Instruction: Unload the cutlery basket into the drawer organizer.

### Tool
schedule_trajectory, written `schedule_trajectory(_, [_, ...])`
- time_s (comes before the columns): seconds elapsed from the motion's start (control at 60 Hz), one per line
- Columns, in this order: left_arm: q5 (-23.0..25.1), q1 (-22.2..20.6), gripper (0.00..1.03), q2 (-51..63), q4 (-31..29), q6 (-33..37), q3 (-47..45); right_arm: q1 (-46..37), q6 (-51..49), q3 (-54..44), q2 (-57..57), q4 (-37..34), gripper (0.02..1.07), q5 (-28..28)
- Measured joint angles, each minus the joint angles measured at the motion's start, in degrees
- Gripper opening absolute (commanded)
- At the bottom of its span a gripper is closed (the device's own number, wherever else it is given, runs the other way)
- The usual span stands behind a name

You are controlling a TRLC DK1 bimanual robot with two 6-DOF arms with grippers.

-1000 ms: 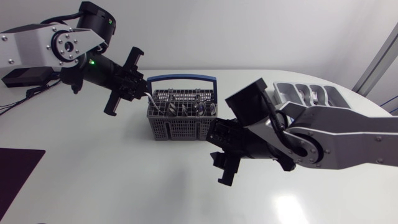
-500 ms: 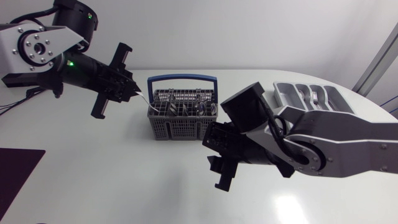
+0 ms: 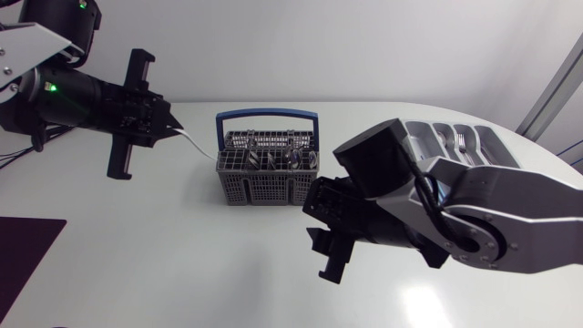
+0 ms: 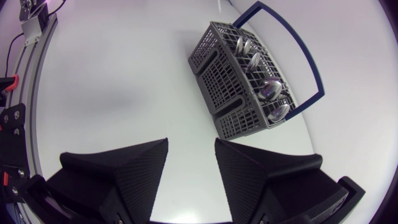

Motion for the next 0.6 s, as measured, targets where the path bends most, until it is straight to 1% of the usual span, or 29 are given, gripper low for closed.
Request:
schedule_trajectory(0.05, [-0.1,-0.9,0.04,-0.3,-1.8,-4.0,-0.1,0.0,0.2,-0.4,-0.7,0.0,0.59,0.0])
schedule_trajectory(0.167, [-0.1,-4.9,0.04,-1.3,-2.6,-15.0,-2.3,0.0,0.6,-1.8,-2.3,0.2,0.59,0.5])
schedule_trajectory(0.383, [-0.1,-12.2,0.04,-2.3,-2.8,-34.5,-5.7,0.7,1.3,-3.9,-4.8,0.4,0.59,0.9])
schedule_trajectory(0.6, [-0.1,-19.1,0.04,-2.4,-2.8,-52.2,-5.9,0.9,1.7,-6.0,-9.6,0.5,0.59,0.8])
